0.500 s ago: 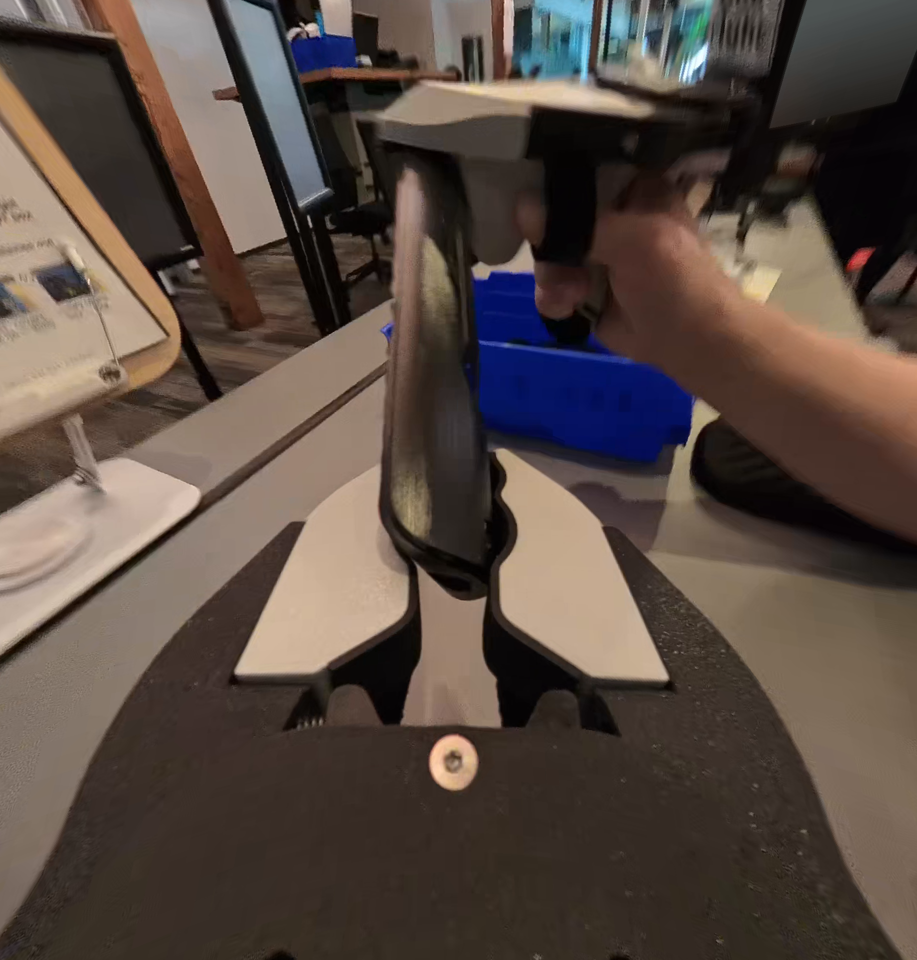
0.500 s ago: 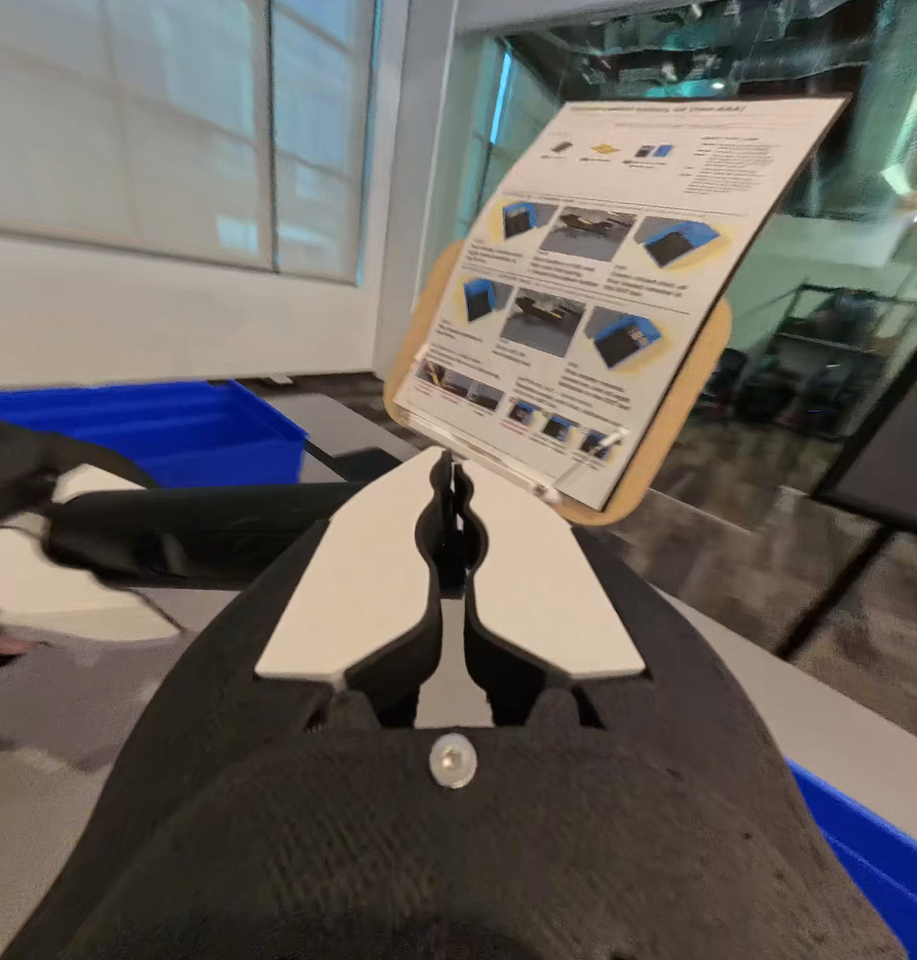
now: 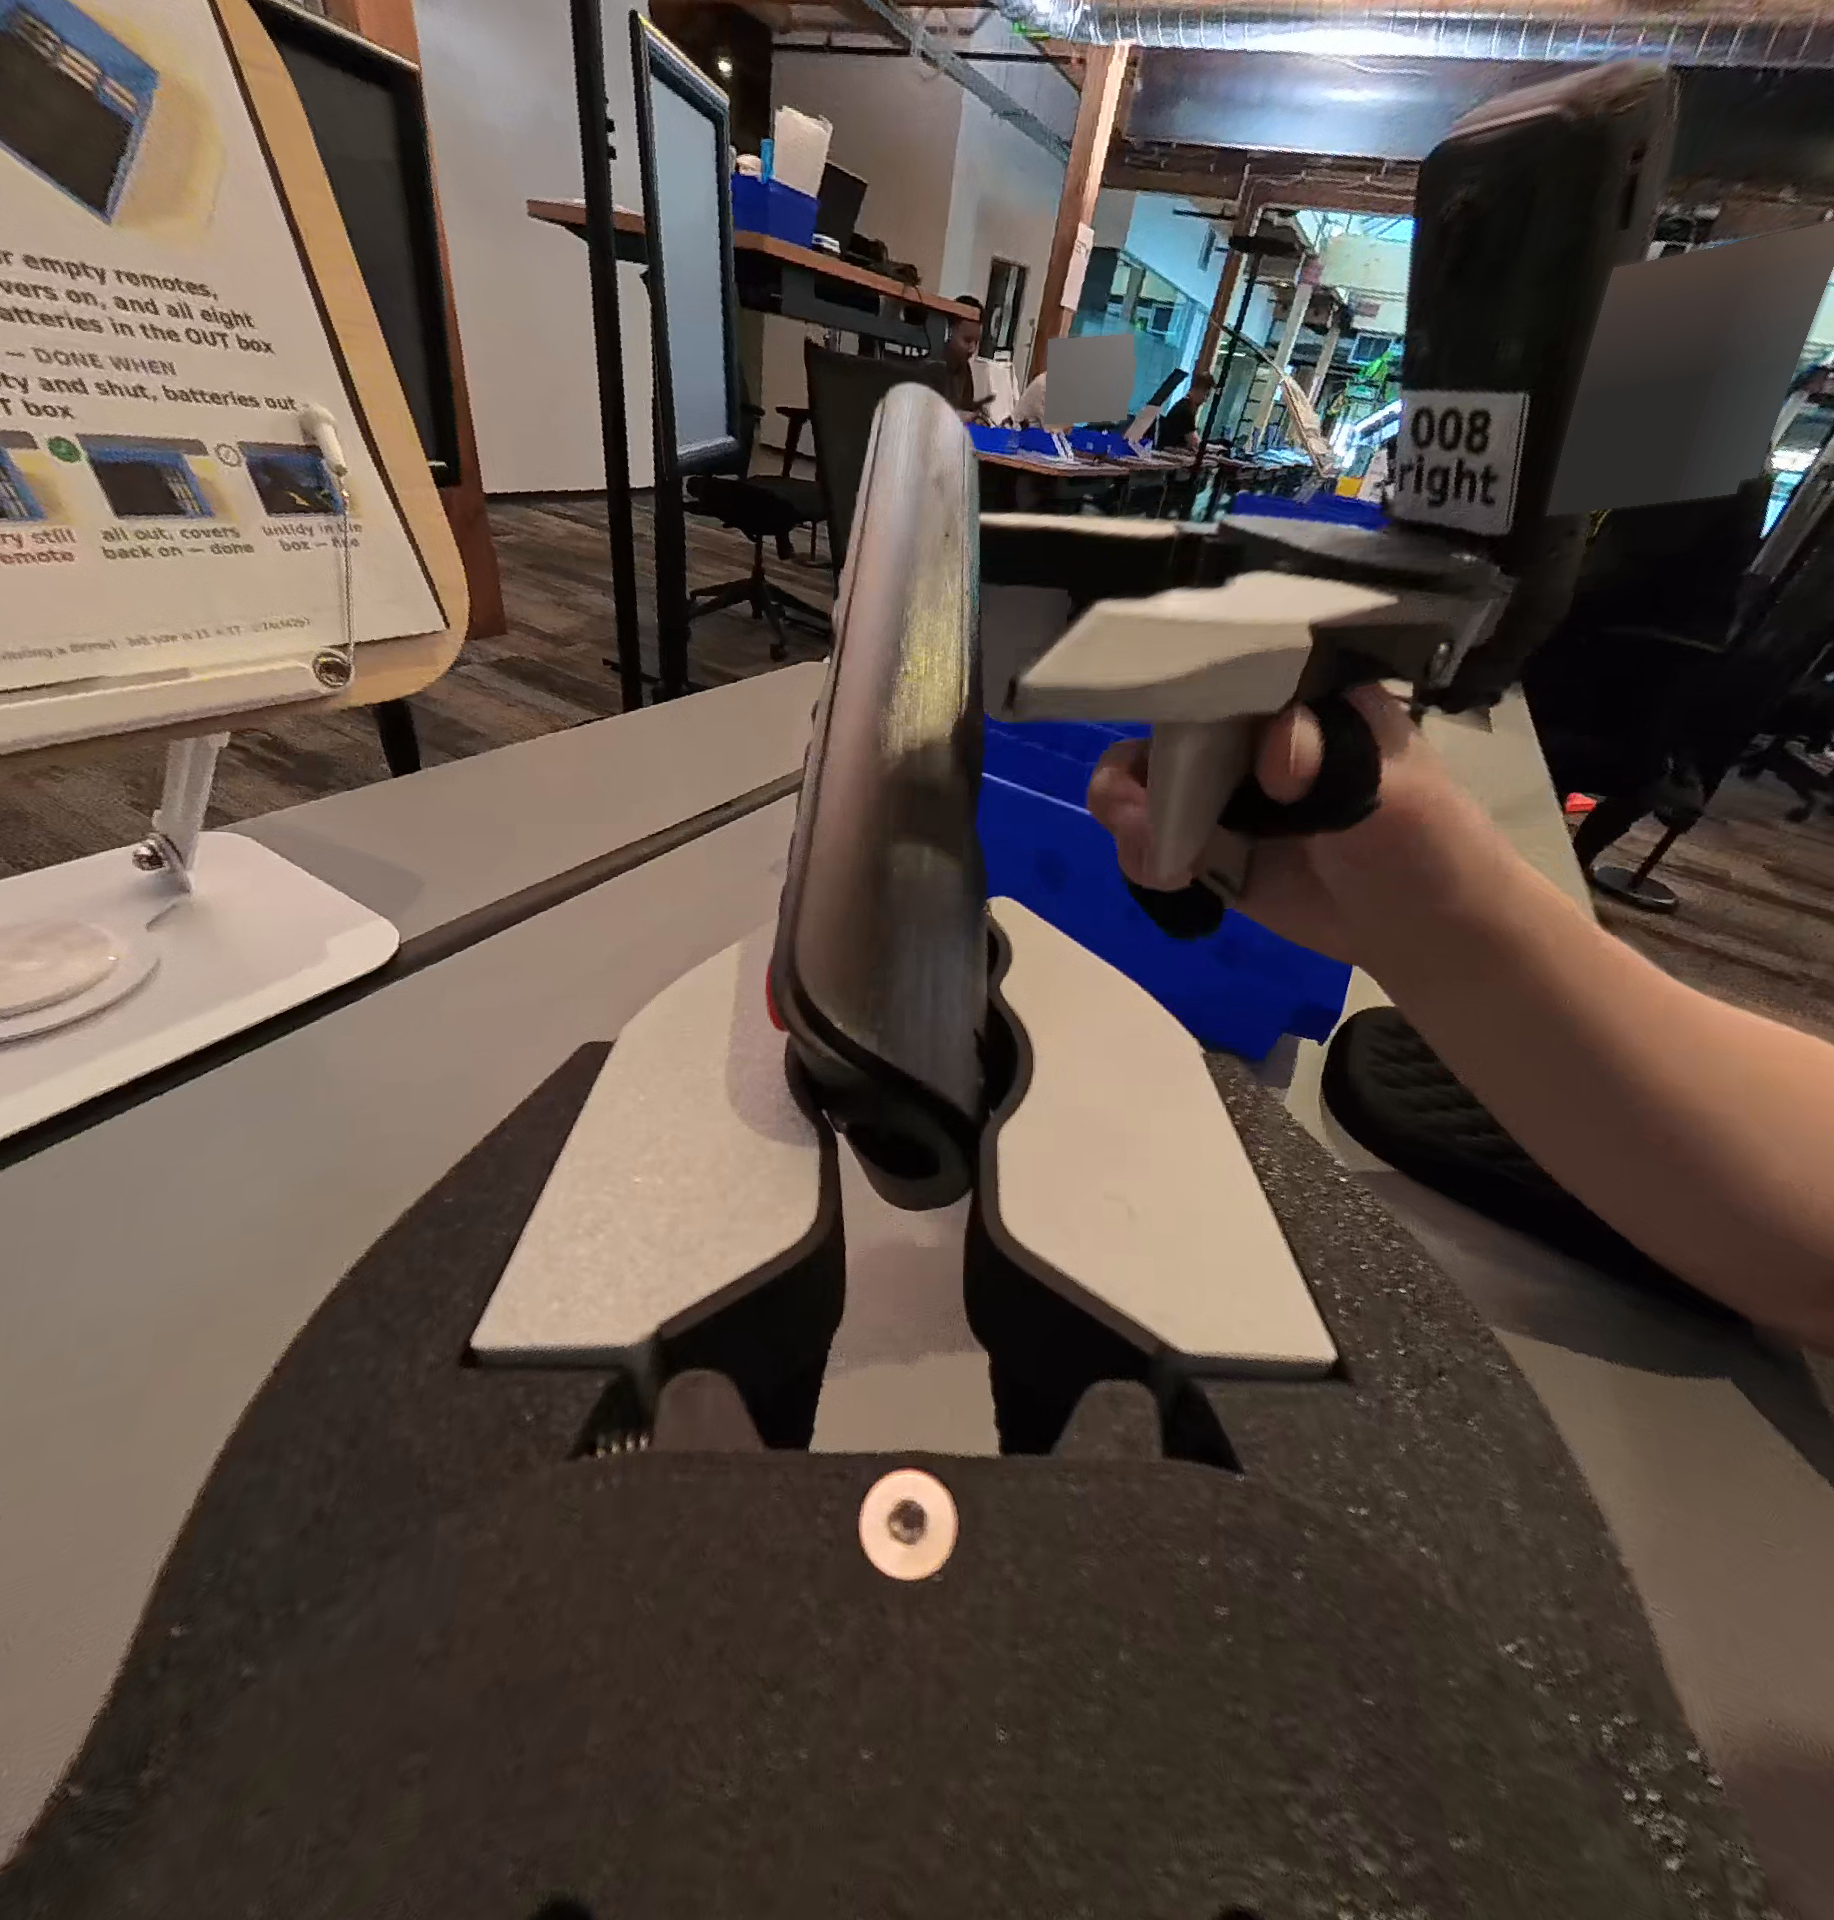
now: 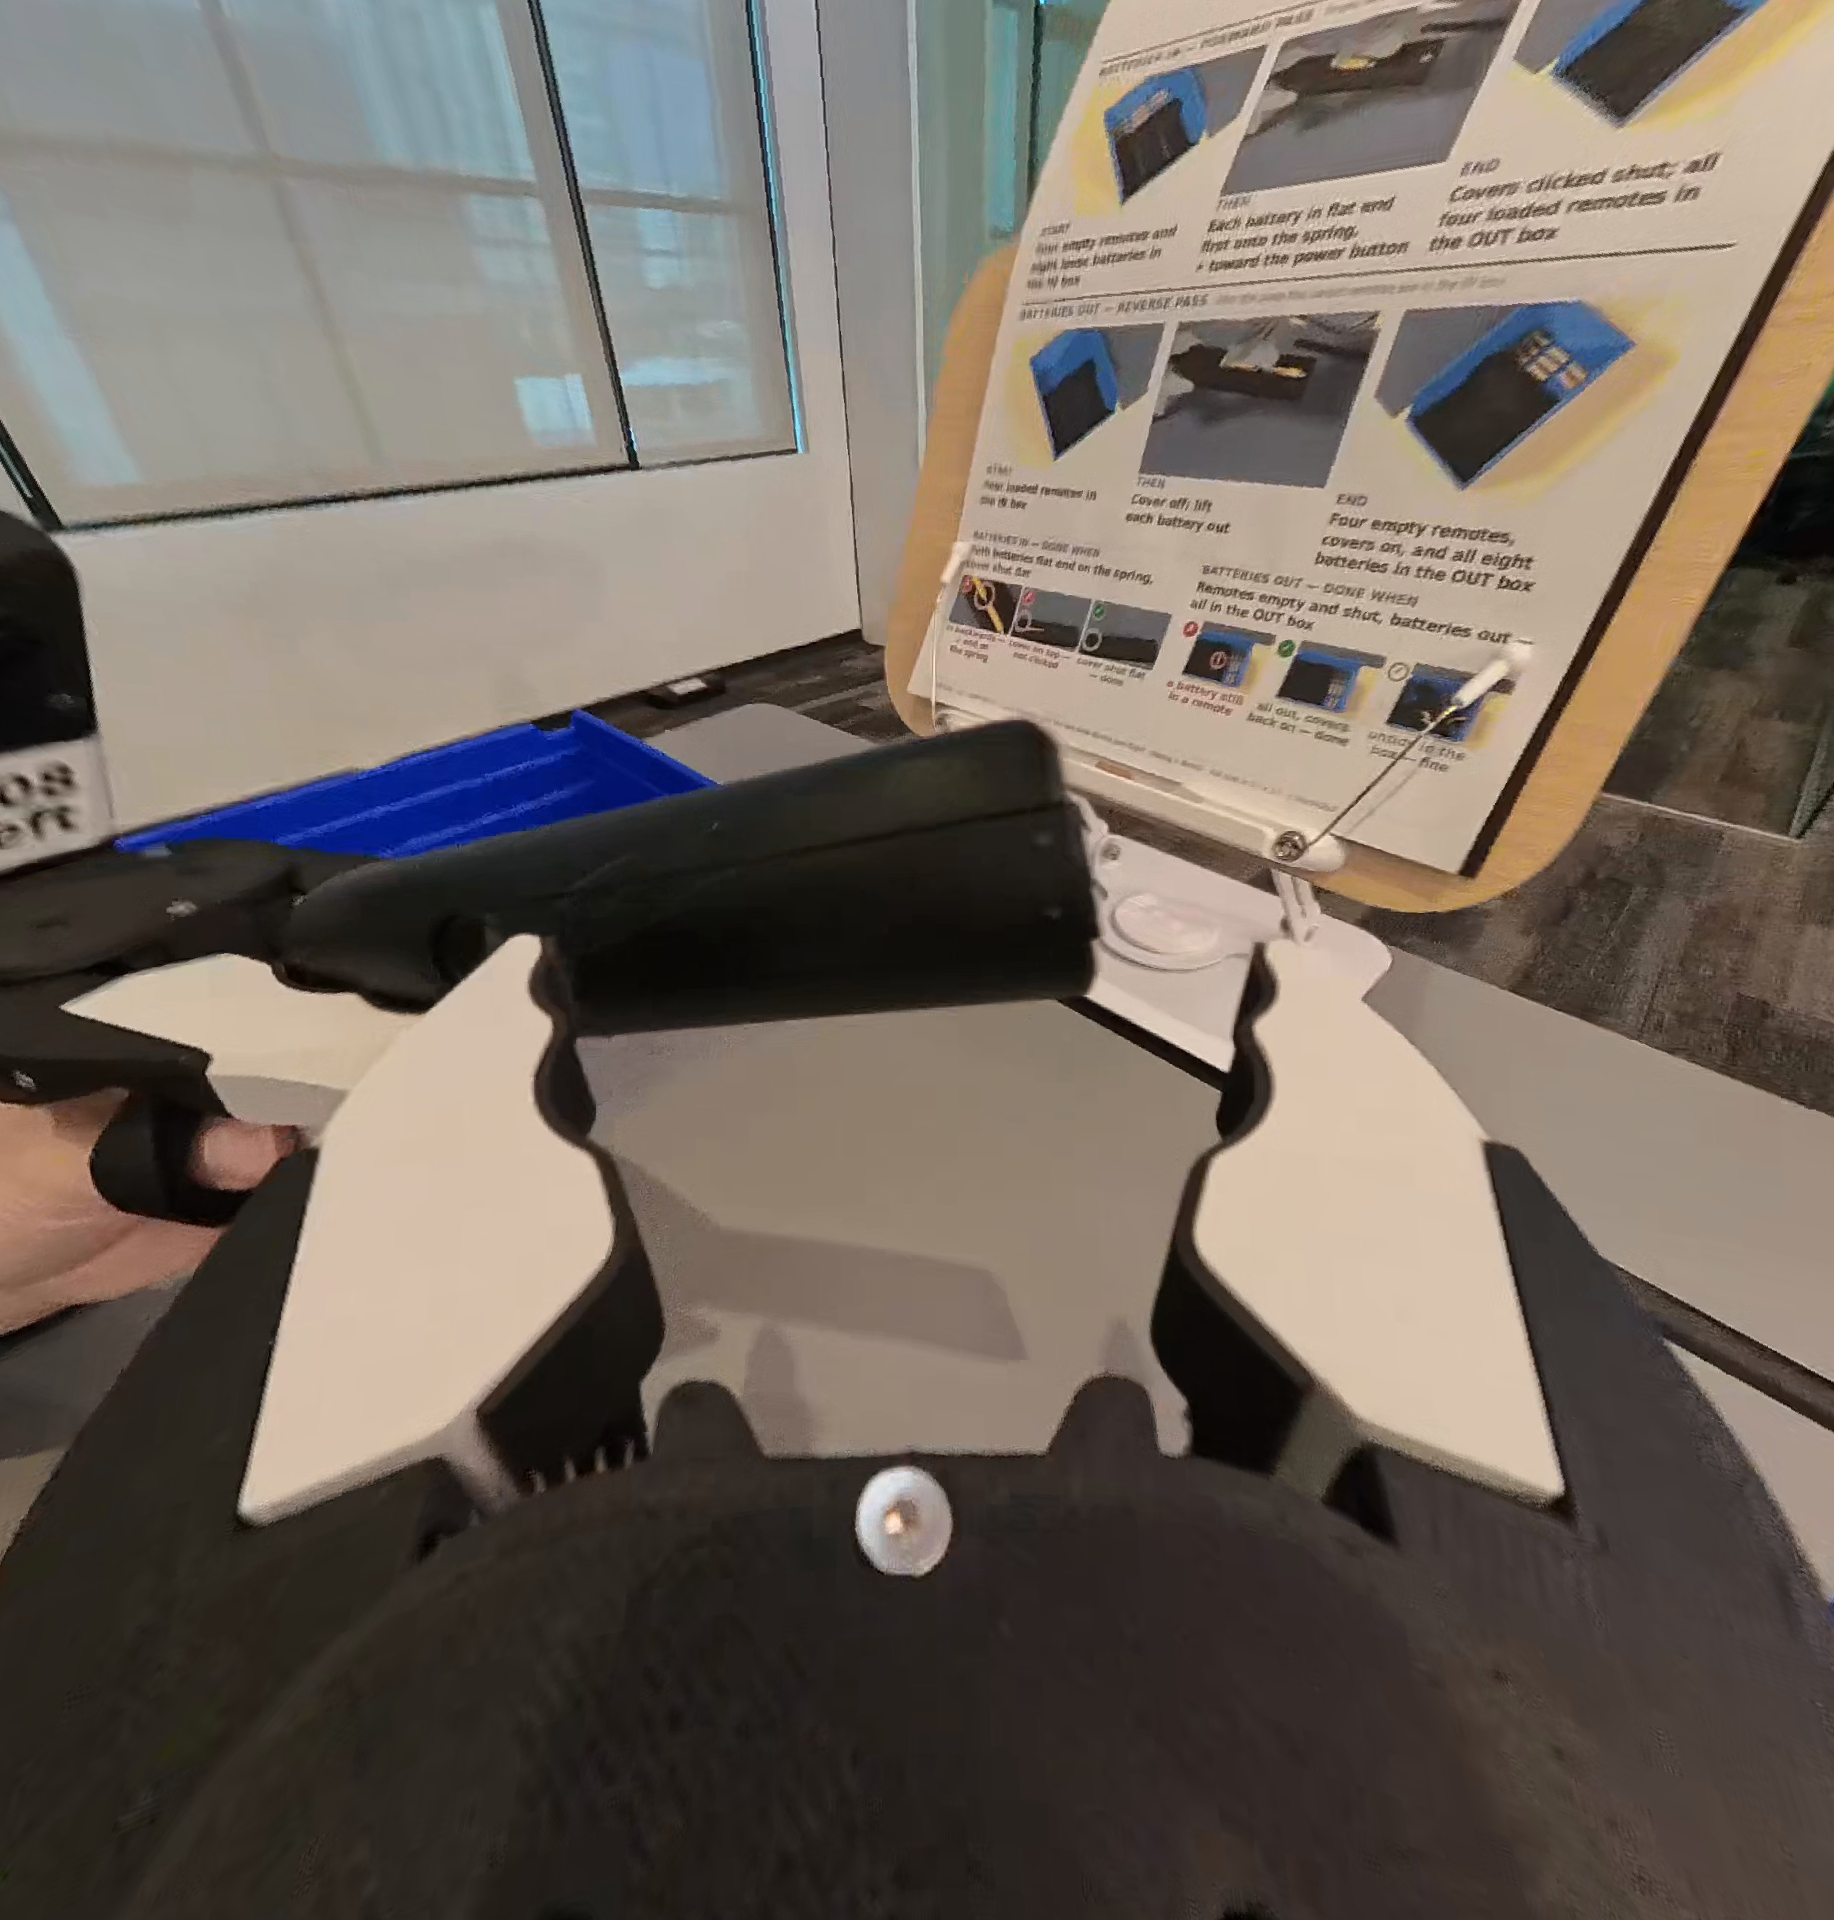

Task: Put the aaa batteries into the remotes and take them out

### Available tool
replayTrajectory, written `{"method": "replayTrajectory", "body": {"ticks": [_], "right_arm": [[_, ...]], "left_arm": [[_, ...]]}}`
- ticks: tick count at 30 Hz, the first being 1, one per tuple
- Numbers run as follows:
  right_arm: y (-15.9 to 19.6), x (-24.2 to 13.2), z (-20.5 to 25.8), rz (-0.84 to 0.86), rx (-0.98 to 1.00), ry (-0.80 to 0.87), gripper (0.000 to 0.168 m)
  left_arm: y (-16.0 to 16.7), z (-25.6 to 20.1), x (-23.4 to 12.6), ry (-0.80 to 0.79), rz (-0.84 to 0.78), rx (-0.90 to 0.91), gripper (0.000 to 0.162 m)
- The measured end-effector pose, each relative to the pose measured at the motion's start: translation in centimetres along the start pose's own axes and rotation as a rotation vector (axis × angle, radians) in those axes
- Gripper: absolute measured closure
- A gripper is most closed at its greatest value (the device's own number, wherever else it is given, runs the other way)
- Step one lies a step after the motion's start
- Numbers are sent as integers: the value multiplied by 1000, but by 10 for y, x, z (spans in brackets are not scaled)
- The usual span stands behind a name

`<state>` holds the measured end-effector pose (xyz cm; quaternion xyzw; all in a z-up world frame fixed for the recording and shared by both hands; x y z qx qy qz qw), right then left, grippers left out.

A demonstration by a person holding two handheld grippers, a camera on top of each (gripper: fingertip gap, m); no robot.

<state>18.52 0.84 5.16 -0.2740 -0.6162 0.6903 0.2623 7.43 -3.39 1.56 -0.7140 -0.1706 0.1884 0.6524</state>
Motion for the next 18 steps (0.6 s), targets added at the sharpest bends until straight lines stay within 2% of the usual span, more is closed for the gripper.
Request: {"method": "replayTrajectory", "body": {"ticks": [4,11,18], "right_arm": [[9,9,15,24,-58,-17,46],[7,6,13,1,-55,-22,49],[-1,-2,14,-33,-137,-37,51]], "left_arm": [[1,-2,1,-18,12,28,139],[3,-5,3,-18,24,66,139],[6,-14,6,39,47,94,139]]}}
Point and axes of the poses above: each gripper's, where its closed fingertips meet, x out along the fingers, y out of its underside, z = x × y across the jaws, the point moved 4 cm from there along -x, back along the fingers, and after that the axes turned 4 degrees about x, right-handed, at the moved point
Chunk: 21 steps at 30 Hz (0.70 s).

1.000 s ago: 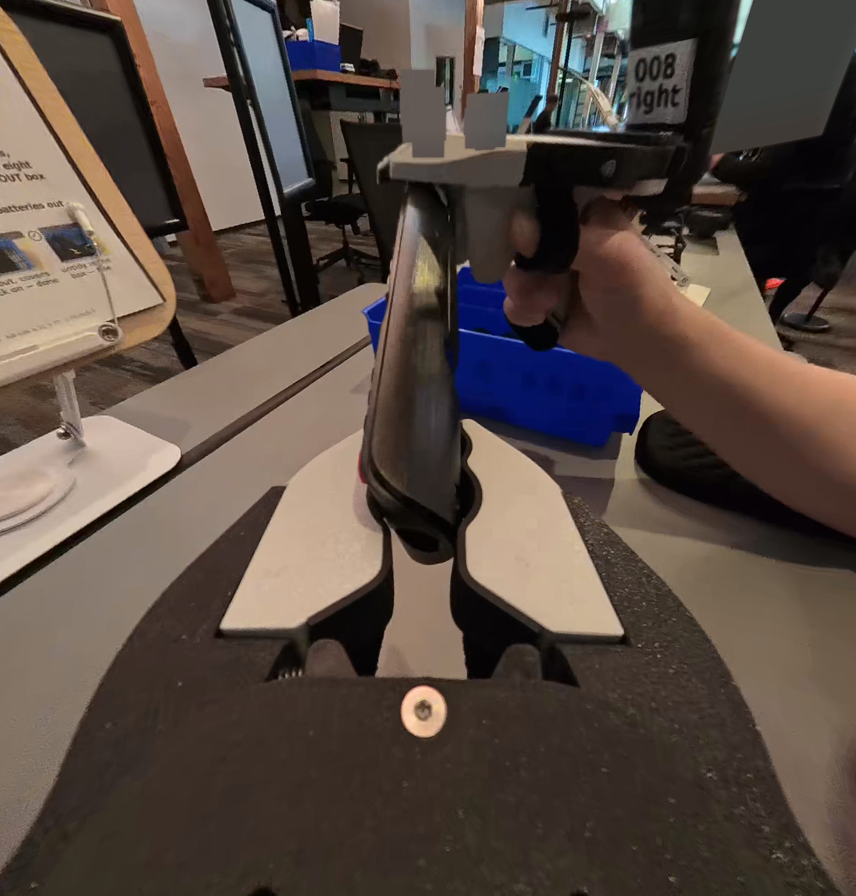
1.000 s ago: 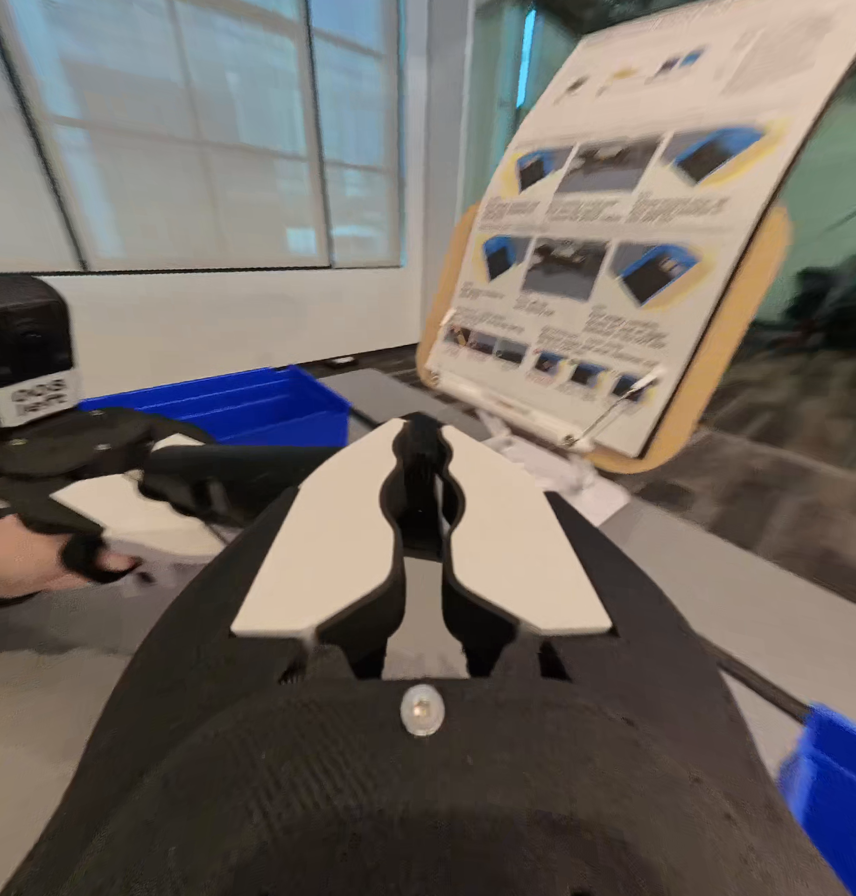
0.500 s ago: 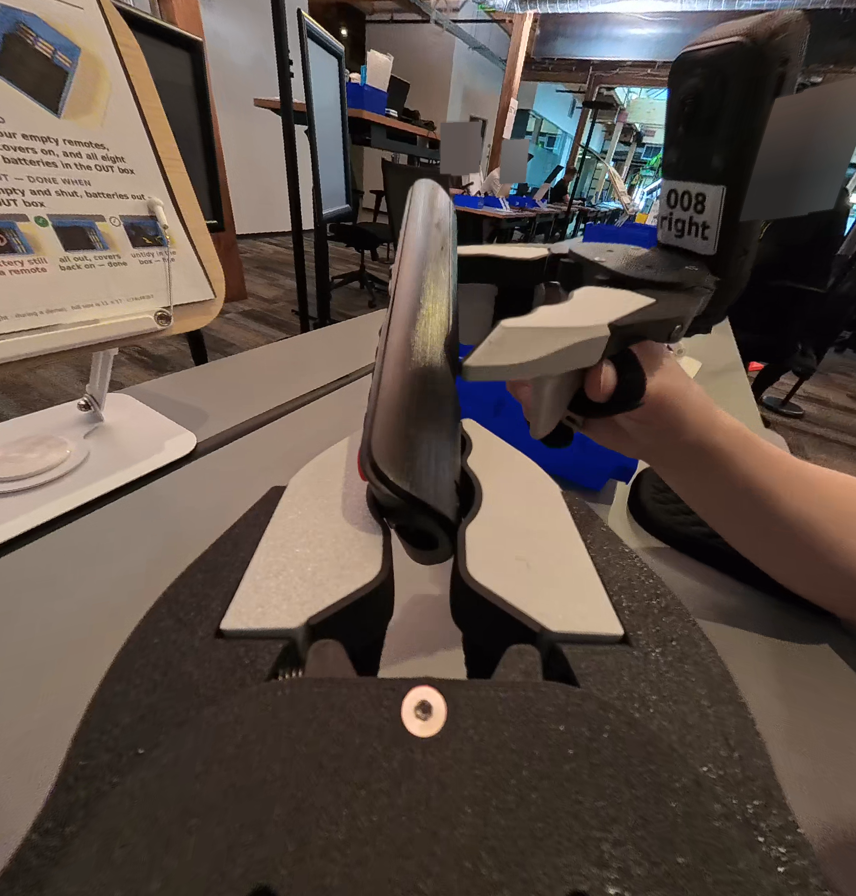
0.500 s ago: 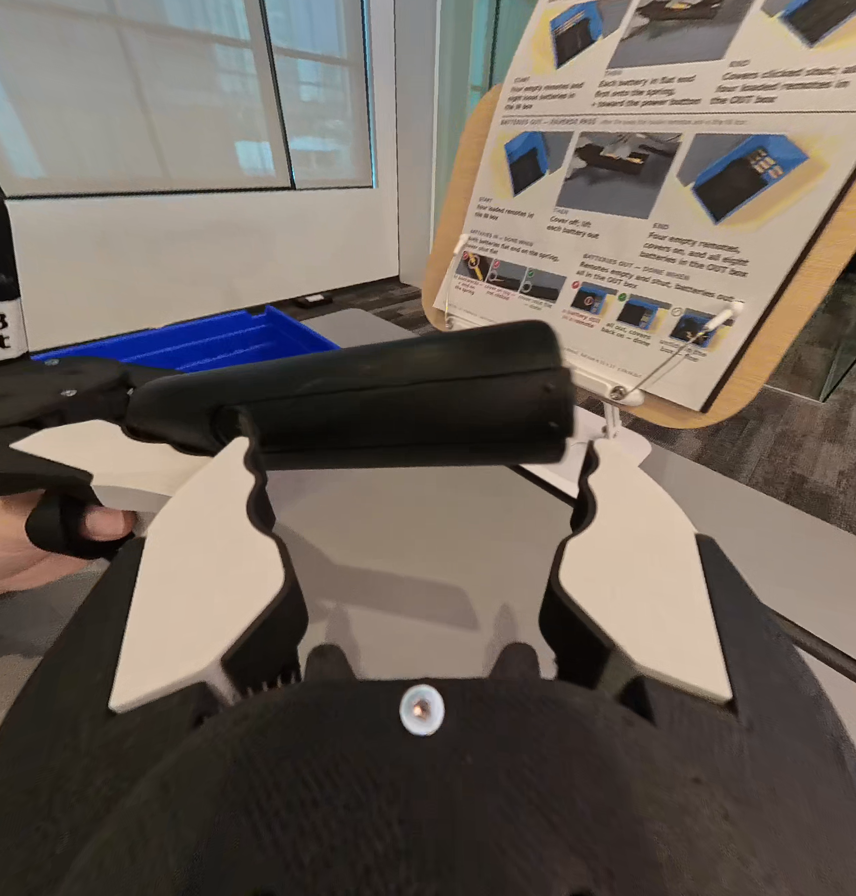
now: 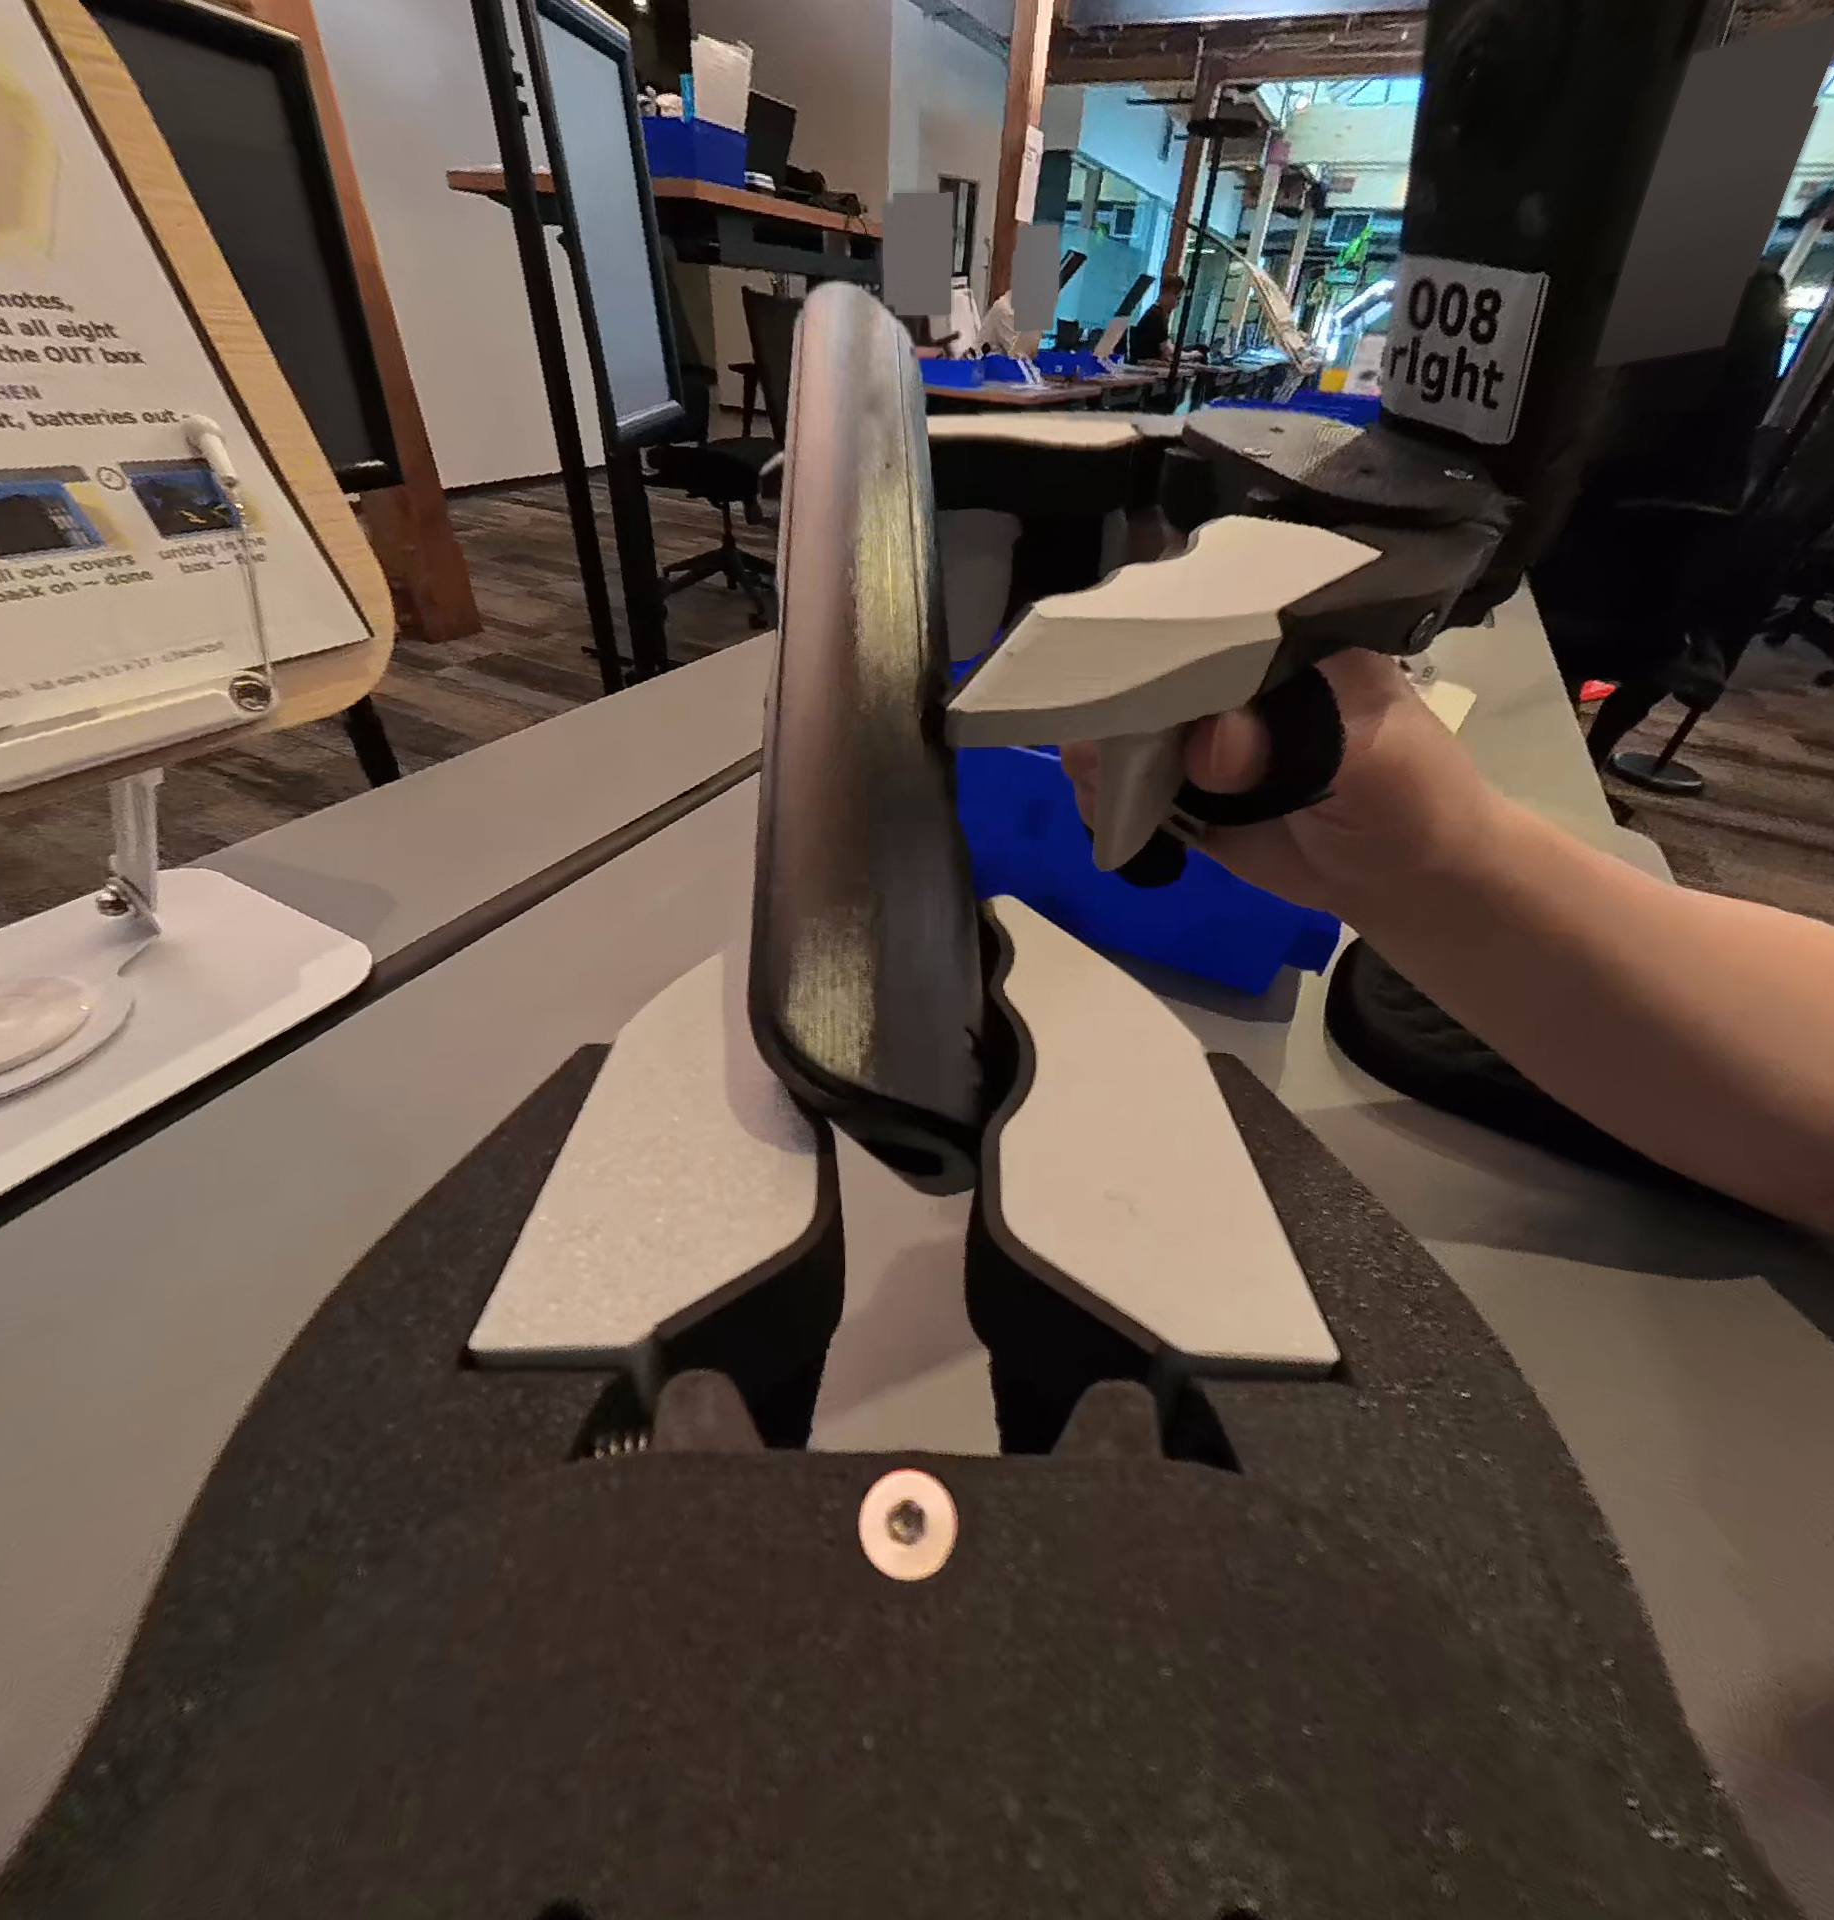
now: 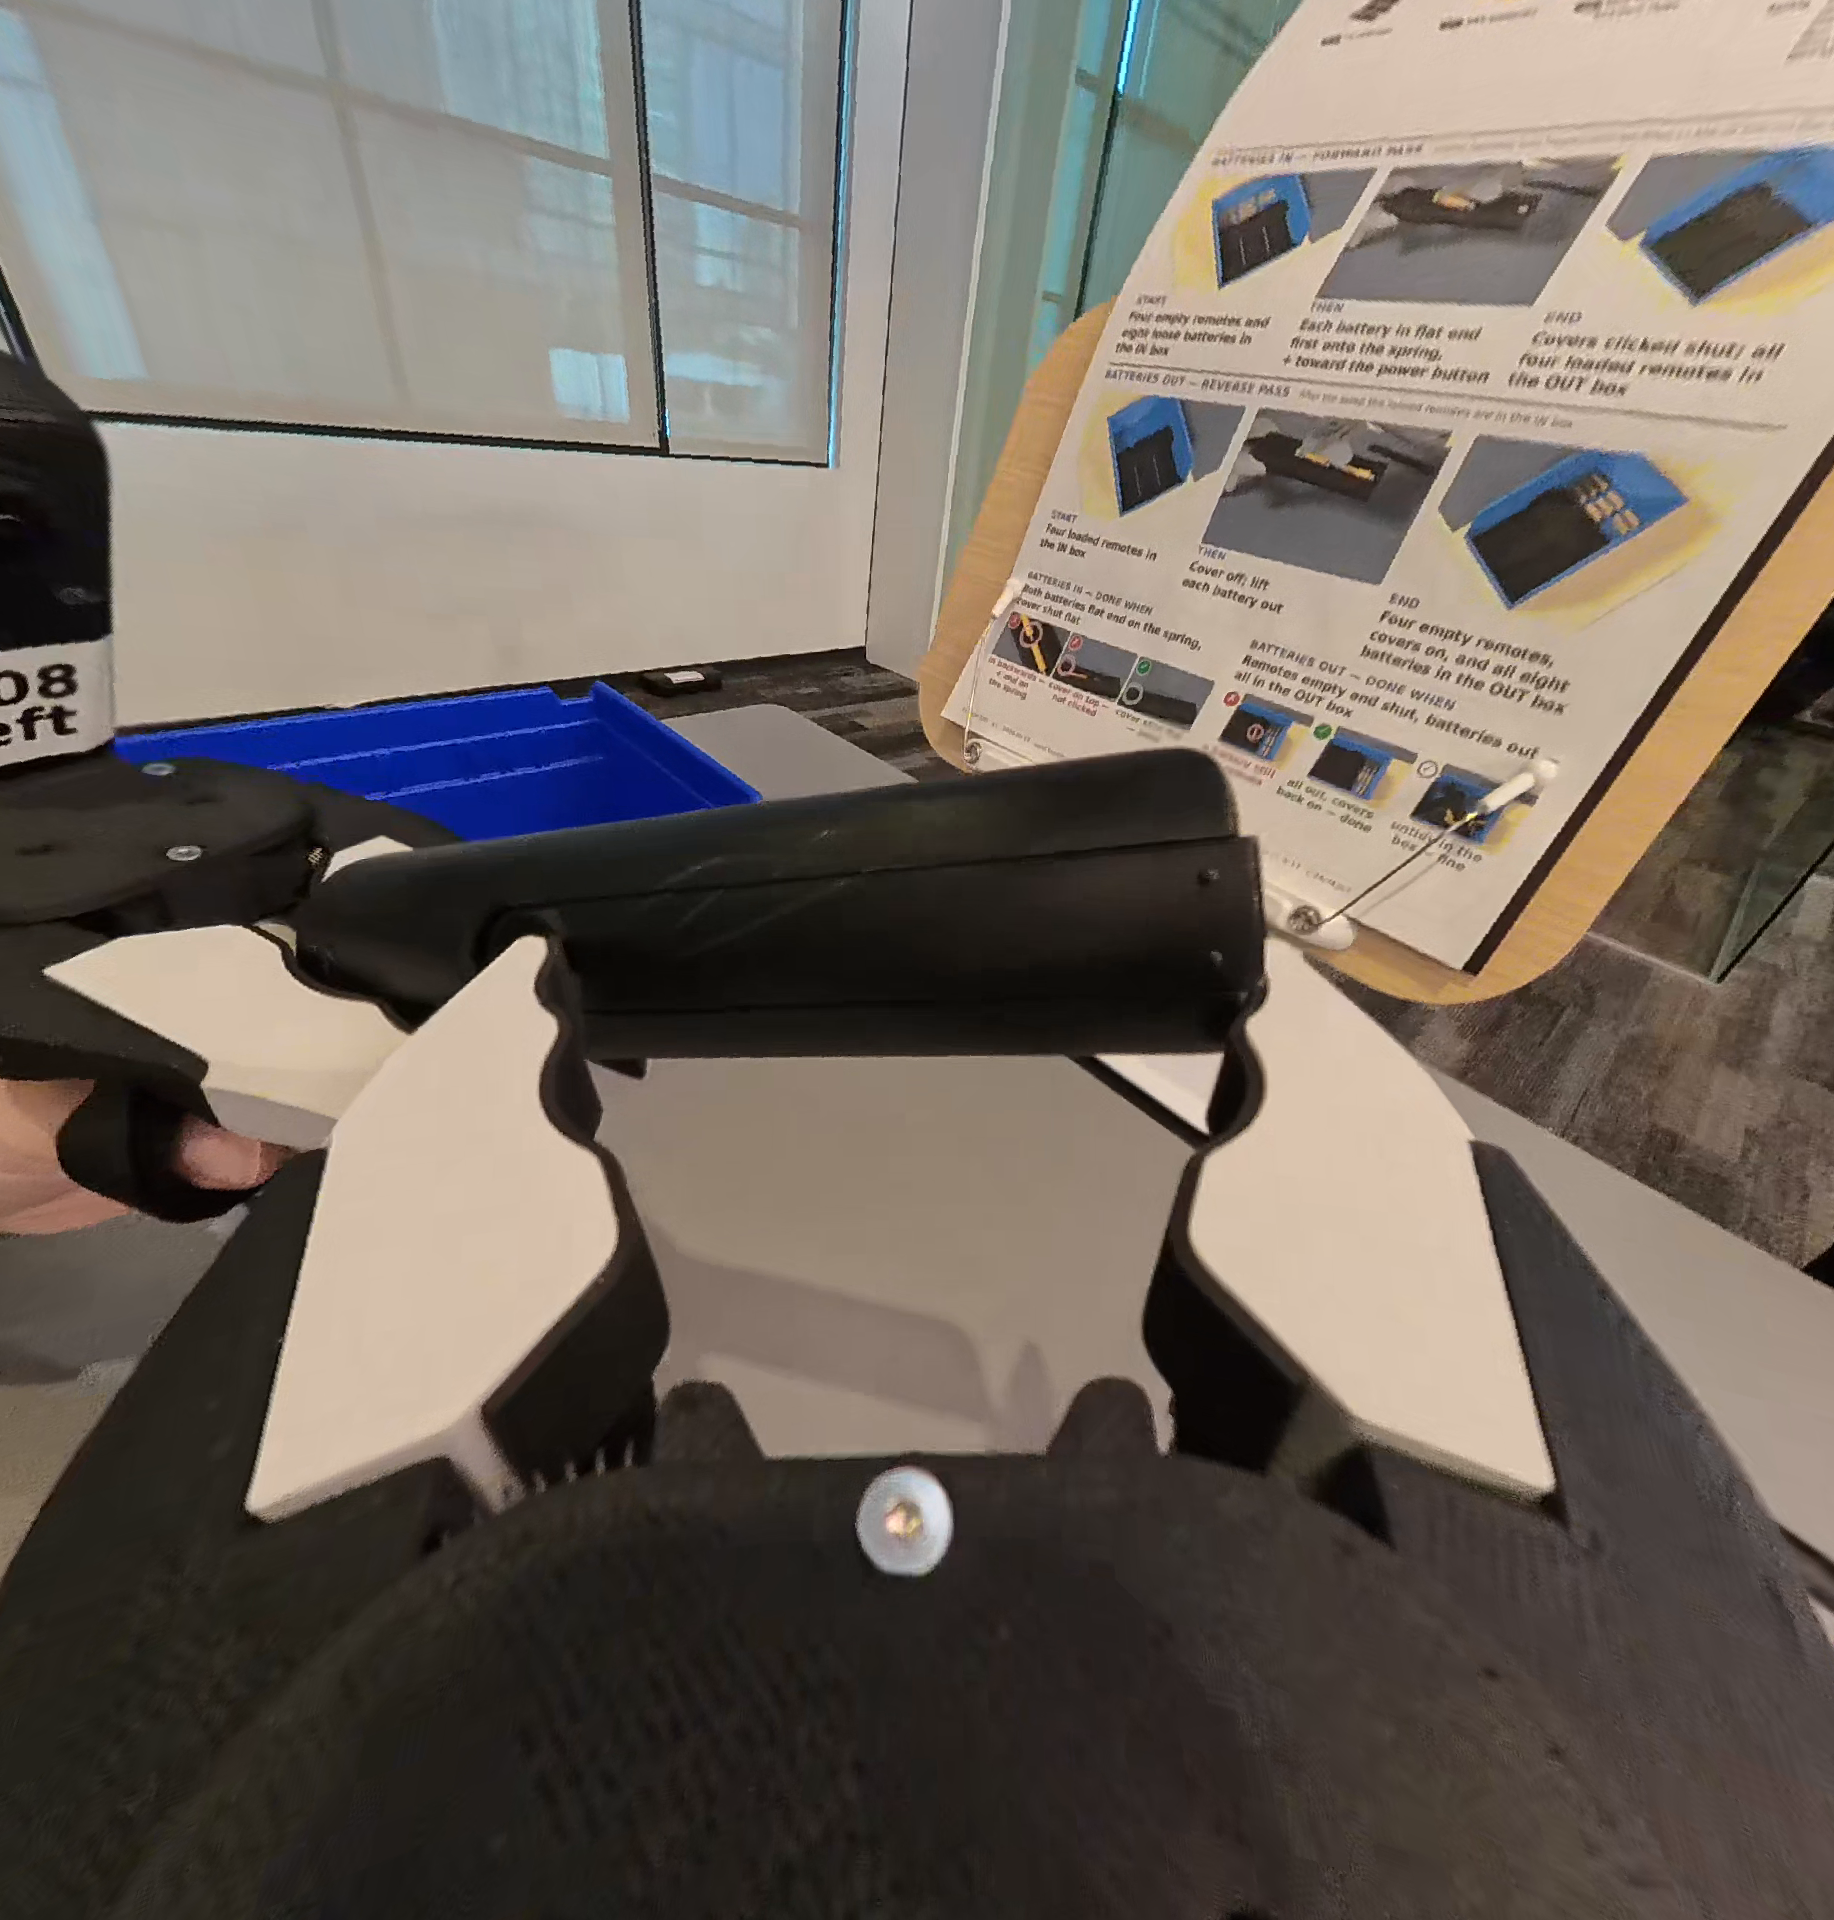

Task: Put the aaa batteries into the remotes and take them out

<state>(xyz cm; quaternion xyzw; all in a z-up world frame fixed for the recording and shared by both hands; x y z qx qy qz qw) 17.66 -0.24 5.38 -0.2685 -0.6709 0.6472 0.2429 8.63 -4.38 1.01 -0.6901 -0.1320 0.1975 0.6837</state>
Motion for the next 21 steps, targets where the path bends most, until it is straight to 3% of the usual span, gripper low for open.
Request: {"method": "replayTrajectory", "body": {"ticks": [10,14,21], "right_arm": [[3,-1,-2,-9,28,-16,53],[-8,-14,-12,-96,130,-130,97],[-2,-9,-16,-32,180,-152,97]], "left_arm": [[3,1,0,-25,27,23,139],[-1,1,-1,33,1,-45,140],[1,5,0,50,-36,-135,139]]}}
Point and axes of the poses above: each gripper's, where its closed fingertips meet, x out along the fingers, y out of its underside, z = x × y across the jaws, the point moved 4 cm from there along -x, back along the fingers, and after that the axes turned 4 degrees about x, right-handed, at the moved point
